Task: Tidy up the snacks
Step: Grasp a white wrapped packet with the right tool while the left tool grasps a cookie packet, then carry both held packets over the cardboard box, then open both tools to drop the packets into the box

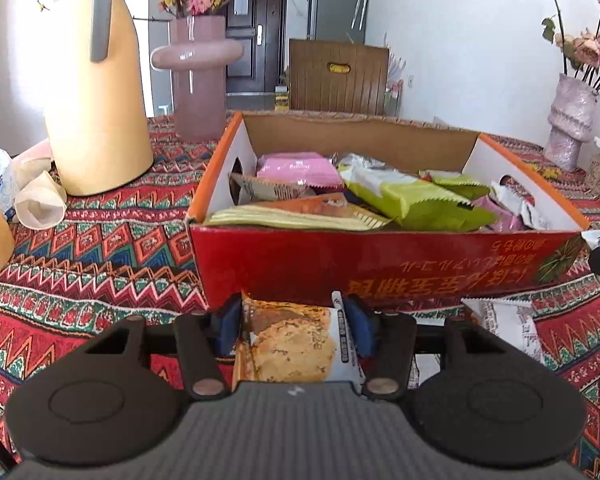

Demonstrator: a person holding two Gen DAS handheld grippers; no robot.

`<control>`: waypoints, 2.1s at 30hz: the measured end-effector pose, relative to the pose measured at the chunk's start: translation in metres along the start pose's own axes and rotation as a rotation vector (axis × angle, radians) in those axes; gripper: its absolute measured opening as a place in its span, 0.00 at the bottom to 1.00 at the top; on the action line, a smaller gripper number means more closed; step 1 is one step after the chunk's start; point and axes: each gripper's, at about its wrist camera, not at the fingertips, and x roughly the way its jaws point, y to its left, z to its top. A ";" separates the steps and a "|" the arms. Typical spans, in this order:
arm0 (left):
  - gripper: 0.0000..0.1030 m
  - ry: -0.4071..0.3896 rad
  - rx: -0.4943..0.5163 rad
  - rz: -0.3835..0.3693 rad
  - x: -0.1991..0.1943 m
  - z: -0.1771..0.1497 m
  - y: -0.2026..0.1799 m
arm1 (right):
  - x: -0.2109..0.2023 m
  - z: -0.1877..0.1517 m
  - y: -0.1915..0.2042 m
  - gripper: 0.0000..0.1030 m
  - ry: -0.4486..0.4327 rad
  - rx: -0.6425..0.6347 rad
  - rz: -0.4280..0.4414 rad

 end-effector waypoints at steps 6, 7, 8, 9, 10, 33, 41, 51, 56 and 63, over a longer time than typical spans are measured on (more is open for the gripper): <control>0.53 -0.040 0.000 -0.008 -0.005 0.001 0.002 | -0.002 0.000 0.000 0.41 -0.012 0.003 0.001; 0.53 -0.049 0.002 -0.009 -0.007 0.001 0.002 | -0.002 0.000 0.000 0.41 -0.013 0.003 0.001; 0.53 -0.060 0.004 -0.013 -0.010 0.001 0.002 | -0.002 0.001 0.000 0.41 -0.014 0.005 0.001; 0.53 -0.072 0.005 -0.017 -0.012 0.001 0.001 | -0.002 0.001 0.000 0.41 -0.016 0.006 0.003; 0.53 -0.086 0.007 -0.020 -0.015 0.001 0.001 | -0.002 0.001 0.000 0.41 -0.020 0.007 0.005; 0.53 -0.279 0.051 -0.013 -0.069 0.063 -0.022 | -0.029 0.067 0.026 0.41 -0.166 -0.092 0.014; 0.53 -0.268 0.022 0.060 -0.039 0.100 -0.028 | 0.022 0.107 0.038 0.41 -0.125 -0.091 0.003; 0.53 -0.209 -0.028 0.101 0.021 0.089 -0.012 | 0.100 0.072 0.021 0.41 0.019 -0.007 -0.044; 0.53 -0.196 -0.024 0.089 0.028 0.087 -0.009 | 0.101 0.068 0.026 0.41 0.018 -0.013 -0.031; 0.55 -0.204 -0.019 0.086 0.027 0.084 -0.012 | 0.102 0.067 0.023 0.41 0.023 -0.005 -0.036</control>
